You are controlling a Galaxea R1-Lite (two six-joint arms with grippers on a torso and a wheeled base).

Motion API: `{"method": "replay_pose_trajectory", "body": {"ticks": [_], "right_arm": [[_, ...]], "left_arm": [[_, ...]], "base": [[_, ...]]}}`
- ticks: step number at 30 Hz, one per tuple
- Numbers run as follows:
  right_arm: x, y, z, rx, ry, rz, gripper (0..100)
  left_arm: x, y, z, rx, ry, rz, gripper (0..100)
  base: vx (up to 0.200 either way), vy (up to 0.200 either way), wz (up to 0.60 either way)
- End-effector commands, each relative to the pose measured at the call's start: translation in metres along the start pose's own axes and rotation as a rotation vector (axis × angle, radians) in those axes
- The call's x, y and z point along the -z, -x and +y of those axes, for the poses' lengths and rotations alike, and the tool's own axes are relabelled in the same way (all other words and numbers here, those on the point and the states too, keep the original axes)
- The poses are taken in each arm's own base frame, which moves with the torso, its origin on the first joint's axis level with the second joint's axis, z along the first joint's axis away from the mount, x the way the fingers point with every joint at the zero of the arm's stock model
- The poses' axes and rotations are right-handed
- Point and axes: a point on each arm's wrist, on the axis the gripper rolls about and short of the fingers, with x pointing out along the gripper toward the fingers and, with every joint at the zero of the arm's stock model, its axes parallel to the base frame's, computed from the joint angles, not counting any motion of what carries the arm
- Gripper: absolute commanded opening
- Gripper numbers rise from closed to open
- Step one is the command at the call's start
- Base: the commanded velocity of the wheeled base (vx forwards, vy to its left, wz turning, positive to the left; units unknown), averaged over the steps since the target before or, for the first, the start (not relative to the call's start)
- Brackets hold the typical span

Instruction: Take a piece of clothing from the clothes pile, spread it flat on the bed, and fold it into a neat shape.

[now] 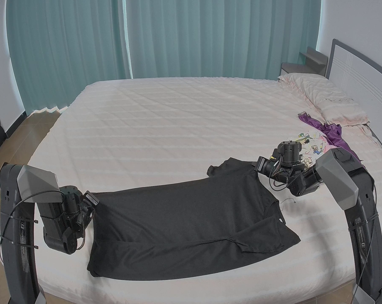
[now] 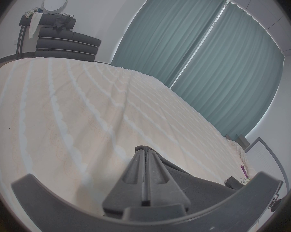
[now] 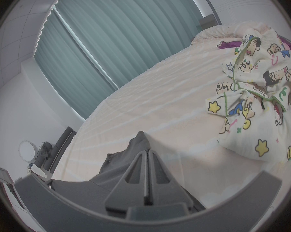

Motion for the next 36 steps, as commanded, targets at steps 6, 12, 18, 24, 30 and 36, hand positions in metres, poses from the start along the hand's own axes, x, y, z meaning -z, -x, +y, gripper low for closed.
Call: {"method": "replay_pose_trajectory", "body": {"ticks": [6, 12, 18, 24, 30, 36], "right_arm": [[-0.002, 0.019, 0.0, 0.002, 0.024, 0.005, 0], [-0.007, 0.027, 0.002, -0.006, 0.02, -0.005, 0], [-0.021, 0.039, 0.0, -0.008, 0.011, -0.046, 0], [-0.015, 0.04, -0.005, 0.009, 0.006, -0.025, 0], [-0.012, 0.041, -0.006, 0.014, 0.01, -0.016, 0], [-0.012, 0.054, -0.004, 0.024, 0.01, 0.004, 0]], "left_arm": [[-0.008, 0.011, -0.004, 0.017, -0.01, -0.009, 0], [-0.007, 0.013, -0.003, 0.011, -0.044, 0.001, 0], [-0.005, 0.017, -0.002, 0.008, -0.061, 0.015, 0], [-0.005, 0.017, -0.003, 0.008, -0.061, 0.013, 0], [-0.008, 0.02, -0.004, 0.013, -0.061, 0.01, 0], [-0.01, 0.037, -0.002, 0.049, -0.115, 0.082, 0]], "base": [[0.0, 0.0, 0.0], [0.0, 0.0, 0.0], [0.0, 0.0, 0.0], [0.0, 0.0, 0.0], [0.0, 0.0, 0.0], [0.0, 0.0, 0.0]]}}
